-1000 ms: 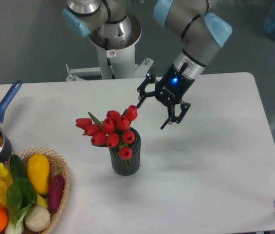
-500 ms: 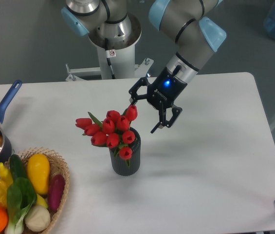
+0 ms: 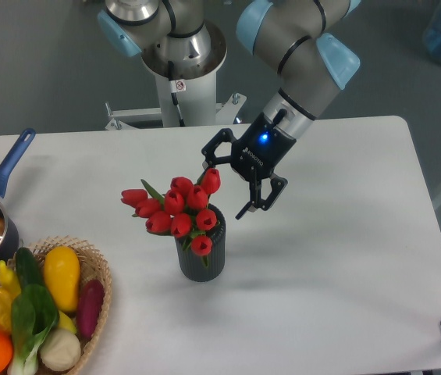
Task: Pick up the flowers from the vase
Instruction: 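Lower the open gripper around the tulip stems above the vase rim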
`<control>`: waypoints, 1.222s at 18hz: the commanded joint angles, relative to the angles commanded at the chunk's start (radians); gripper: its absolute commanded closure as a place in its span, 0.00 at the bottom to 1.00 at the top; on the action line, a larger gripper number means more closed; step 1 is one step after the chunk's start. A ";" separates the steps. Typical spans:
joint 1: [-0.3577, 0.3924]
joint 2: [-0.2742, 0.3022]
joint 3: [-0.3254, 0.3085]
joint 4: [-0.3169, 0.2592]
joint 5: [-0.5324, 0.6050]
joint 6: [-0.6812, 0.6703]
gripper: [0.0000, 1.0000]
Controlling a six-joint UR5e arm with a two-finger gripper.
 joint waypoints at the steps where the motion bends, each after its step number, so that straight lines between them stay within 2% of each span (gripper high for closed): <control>1: -0.006 -0.008 0.006 0.002 -0.002 -0.002 0.00; 22: -0.040 -0.031 0.020 0.017 -0.002 0.000 0.01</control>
